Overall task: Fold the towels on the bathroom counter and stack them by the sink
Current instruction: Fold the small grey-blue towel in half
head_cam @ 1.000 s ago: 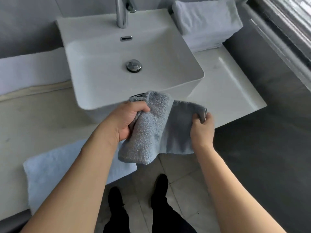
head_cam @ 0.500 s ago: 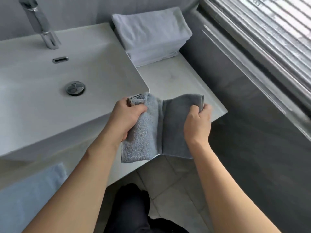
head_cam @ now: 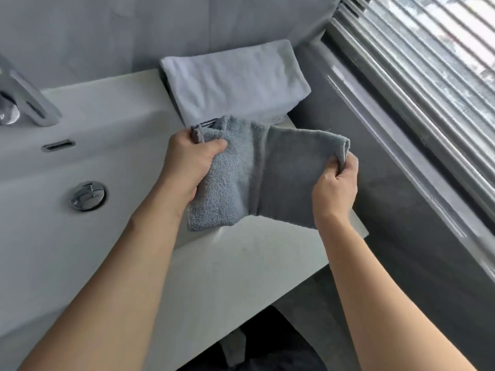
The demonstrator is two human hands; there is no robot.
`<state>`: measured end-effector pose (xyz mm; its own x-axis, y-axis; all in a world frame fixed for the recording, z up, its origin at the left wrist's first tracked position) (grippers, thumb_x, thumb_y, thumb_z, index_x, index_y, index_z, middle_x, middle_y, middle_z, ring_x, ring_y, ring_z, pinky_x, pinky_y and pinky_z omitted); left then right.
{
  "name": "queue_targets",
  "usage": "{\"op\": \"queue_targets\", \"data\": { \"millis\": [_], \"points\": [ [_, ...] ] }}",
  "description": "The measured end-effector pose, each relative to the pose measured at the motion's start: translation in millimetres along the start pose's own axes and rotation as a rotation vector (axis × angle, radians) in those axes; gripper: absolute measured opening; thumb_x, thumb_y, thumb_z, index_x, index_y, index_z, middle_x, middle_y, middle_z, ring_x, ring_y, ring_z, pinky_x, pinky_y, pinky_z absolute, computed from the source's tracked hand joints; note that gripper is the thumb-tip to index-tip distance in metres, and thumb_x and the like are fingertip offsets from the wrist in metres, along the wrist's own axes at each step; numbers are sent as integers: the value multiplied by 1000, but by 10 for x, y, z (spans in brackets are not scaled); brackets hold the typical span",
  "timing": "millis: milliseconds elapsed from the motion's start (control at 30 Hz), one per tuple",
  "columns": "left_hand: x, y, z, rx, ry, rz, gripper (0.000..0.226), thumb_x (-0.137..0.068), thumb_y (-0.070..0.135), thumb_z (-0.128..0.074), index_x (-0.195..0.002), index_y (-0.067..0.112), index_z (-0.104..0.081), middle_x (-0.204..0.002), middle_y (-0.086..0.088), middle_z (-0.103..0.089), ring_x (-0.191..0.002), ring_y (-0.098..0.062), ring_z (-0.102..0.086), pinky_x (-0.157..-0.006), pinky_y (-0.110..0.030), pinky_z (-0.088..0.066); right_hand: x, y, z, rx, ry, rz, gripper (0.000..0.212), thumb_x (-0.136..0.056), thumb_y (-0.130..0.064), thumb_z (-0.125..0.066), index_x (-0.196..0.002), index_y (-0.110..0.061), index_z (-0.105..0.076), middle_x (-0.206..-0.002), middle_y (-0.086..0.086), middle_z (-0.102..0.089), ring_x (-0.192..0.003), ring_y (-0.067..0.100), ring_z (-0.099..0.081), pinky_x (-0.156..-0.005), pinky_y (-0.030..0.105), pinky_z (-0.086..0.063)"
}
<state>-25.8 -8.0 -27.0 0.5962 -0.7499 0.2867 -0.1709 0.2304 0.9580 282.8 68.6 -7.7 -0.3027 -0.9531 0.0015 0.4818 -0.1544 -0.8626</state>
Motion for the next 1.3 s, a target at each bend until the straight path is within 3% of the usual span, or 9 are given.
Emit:
{"op": "queue_targets", "data": {
  "millis": [133, 300, 433, 567, 767, 867, 1000, 1100, 1300],
  "points": [
    [-375, 216, 137, -73, 161, -66, 8, -70, 25, -79, -75, 24, -73, -79, 7, -75, -81, -18, -73, -82, -45, -60, -666, -245, -396, -3, -46, 52, 20, -100, -40, -36, -98, -25, -50, -75, -14, -56, -68, 3, -53, -57, 23, -35],
    [-840, 525, 290, -108, 305, -113, 11, -65, 31, -79, -73, 25, -73, -75, 11, -74, -78, -15, -71, -80, -44, -58, -1478, -773, -947, 52, -137, 184, 21, -100, -37, -38, -89, -20, -44, -74, -13, -51, -65, 2, -47, -54, 25, -29],
    [-1231, 599, 226, -76, 377, -76, 16, -65, 30, -79, -78, 21, -74, -84, 4, -76, -84, -20, -73, -84, -49, -59, -2000, -1099, -1422, 107, -199, 282, 26, -99, -35, -39, -103, -13, -52, -76, -16, -48, -77, 15, -49, -69, 28, -31],
    [-1564, 559, 123, -57, 404, -26, 20, -64, 30, -79, -79, 18, -73, -90, -4, -76, -85, -24, -73, -85, -51, -58, -2400, -1256, -1810, 182, -252, 349, 27, -99, -34, -38, -106, -12, -51, -77, -12, -48, -77, 18, -45, -66, 30, -28],
    [-1916, 426, 165, -50, 466, 36, 20, -67, 32, -78, -81, 18, -73, -91, -3, -76, -86, -23, -73, -86, -51, -58, -2729, -1378, -2351, 311, -330, 454, 21, -99, -36, -37, -92, -17, -40, -89, 3, -51, -79, 26, -42, -67, 32, -27],
    [-2013, 358, 177, -59, 489, 56, 28, -66, 33, -77, -89, 17, -74, -93, -2, -76, -87, -21, -73, -87, -49, -58, -2803, -1385, -2539, 366, -347, 495, 22, -99, -38, -37, -92, -17, -40, -94, 10, -58, -78, 29, -43, -67, 33, -28],
    [-2103, 269, 187, -104, 528, 75, 14, -72, 31, -76, -78, 19, -73, -89, -2, -76, -87, -23, -73, -85, -49, -59, -2864, -1275, -2697, 425, -367, 495, 29, -100, -39, -35, -100, -11, -44, -106, 19, -62, -91, 39, -54, -68, 36, -30],
    [-2131, 319, 236, -219, 608, 44, 18, -78, 36, -71, -75, 19, -69, -80, 5, -71, -87, -23, -72, -79, -39, -60, -2882, -1247, -2744, 429, -350, 501, 28, -100, -40, -34, -98, -13, -42, -105, 18, -63, -88, 37, -53, -68, 35, -29],
    [-2127, 494, 268, -469, 767, -25, 33, -90, 43, -61, -103, 14, -68, -102, -4, -72, -93, -26, -67, -75, -28, -48, -2938, -1287, -2734, 392, -262, 526, 31, -99, -42, -33, -103, -13, -43, -105, 14, -64, -91, 37, -55, -67, 36, -29]
  ]
}}
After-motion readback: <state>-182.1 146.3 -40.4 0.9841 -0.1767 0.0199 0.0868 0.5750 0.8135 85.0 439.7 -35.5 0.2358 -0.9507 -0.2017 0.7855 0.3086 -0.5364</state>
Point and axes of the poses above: each hand's wrist, its own x-axis away from the middle knuckle, its own z-axis out of the back of the hand, y = z × x, the point moved 10 cm from there along -x, towards the middle knuckle
